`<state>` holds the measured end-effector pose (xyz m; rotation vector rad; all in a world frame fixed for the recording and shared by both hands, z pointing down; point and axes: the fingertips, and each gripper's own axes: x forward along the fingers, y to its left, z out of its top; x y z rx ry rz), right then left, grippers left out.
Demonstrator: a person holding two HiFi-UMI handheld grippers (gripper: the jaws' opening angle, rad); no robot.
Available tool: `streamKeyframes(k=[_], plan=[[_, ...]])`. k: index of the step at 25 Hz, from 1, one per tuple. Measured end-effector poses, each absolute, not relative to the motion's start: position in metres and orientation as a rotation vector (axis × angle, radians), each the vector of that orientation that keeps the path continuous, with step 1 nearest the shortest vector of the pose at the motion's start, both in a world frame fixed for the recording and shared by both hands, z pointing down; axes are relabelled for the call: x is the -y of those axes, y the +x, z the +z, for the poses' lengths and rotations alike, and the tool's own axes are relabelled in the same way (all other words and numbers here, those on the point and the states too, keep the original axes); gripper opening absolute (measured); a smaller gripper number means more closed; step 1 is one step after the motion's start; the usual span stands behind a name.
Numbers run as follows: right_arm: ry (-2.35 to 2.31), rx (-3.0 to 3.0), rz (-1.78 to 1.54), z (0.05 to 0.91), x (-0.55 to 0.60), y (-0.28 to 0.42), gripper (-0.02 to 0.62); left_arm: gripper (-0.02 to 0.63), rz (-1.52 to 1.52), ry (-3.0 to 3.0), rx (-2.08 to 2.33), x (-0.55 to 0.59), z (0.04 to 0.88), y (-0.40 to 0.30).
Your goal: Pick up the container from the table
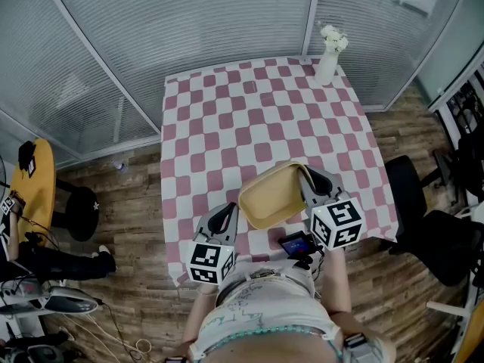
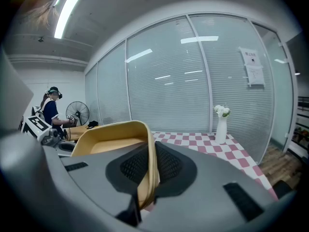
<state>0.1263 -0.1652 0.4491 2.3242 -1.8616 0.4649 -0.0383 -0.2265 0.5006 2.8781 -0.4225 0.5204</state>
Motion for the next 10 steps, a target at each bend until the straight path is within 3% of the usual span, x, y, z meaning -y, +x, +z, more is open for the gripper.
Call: streamKeyframes(k=[10], plan=[[2.318,1.839,0.481,0.4522,0.1619,0.1284,0.015,0.018,0.533,2.873,0.414,0.2229,0.5025,-0.0385]])
